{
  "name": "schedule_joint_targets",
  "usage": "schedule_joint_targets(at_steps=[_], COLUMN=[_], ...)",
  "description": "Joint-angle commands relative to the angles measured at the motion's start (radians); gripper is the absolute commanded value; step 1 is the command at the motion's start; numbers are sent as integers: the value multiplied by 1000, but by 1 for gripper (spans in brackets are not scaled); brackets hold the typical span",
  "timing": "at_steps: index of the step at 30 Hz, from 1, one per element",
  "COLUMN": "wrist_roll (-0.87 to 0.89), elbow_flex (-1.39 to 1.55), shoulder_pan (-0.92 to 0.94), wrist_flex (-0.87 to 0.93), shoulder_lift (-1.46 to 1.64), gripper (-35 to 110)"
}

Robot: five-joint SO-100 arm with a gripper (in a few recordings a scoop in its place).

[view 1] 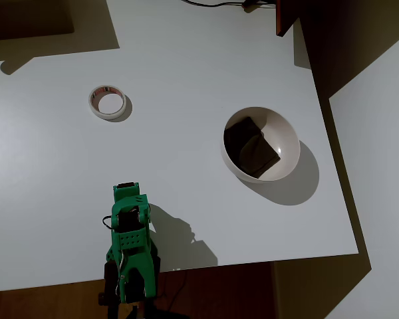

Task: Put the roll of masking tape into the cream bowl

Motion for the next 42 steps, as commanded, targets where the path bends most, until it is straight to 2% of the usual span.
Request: schedule_joint_targets(at_steps=[1, 29, 36, 42], wrist_roll=[18, 37, 61, 92], elbow_flex=[2, 2, -31, -206], shoulder_pan=[-23, -26, -48, -54], wrist_flex=[12, 12, -46, -133], shoulder_lift=[8, 8, 9, -210], gripper=[-8, -8, -8, -8])
